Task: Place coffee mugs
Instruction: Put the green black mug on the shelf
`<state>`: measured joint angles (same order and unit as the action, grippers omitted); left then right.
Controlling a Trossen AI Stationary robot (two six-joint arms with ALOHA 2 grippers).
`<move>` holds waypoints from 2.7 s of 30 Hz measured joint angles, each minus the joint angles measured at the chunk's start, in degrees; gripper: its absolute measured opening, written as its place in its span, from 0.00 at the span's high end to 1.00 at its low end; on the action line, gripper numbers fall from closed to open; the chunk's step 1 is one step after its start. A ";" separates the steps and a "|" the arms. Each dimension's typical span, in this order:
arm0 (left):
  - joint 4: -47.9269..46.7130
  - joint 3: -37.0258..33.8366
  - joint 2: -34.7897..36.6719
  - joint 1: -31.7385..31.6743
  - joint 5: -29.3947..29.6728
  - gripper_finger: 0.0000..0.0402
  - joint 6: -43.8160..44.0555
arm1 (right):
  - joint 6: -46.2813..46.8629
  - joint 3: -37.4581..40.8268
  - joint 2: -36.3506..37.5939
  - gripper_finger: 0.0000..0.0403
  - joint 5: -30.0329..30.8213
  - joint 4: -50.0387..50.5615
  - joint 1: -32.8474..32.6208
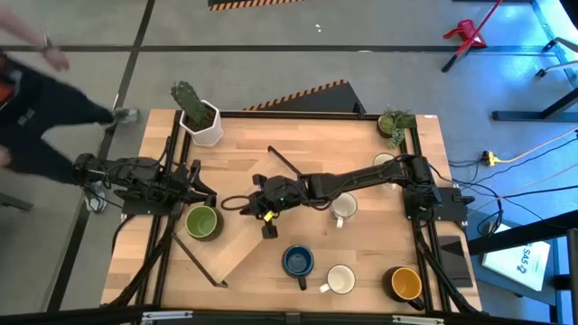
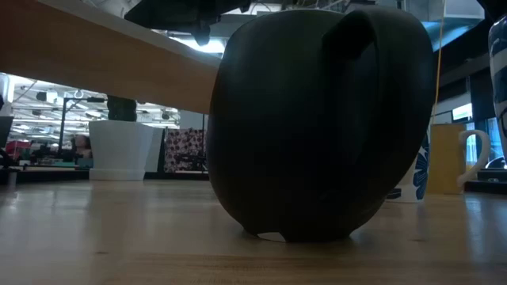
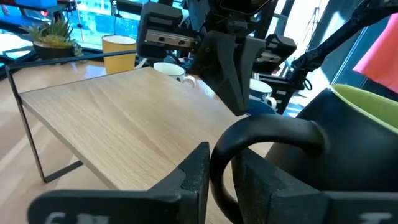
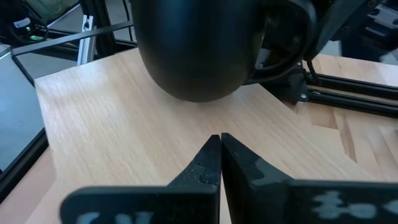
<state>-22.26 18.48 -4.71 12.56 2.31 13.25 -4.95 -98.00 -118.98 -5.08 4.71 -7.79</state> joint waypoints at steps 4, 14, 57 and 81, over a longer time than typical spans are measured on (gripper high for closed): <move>0.00 0.00 0.00 0.00 -0.05 0.81 0.42 | -0.03 0.00 -0.02 1.00 0.00 0.24 -0.02; -0.12 0.02 -0.02 -0.01 -3.18 0.58 2.84 | -1.33 0.00 -0.02 1.00 -0.04 0.22 -0.02; -9.63 6.32 -6.82 -0.02 7.11 0.53 12.16 | -12.05 -0.02 2.56 1.00 2.92 0.06 3.75; -10.84 7.56 -6.82 -0.02 32.30 0.53 21.54 | -16.39 -0.02 -3.03 1.00 -0.50 -16.22 3.06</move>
<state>-33.10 26.04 -11.53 12.53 34.61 34.79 -21.34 -98.01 -122.01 -5.58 -11.51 -4.73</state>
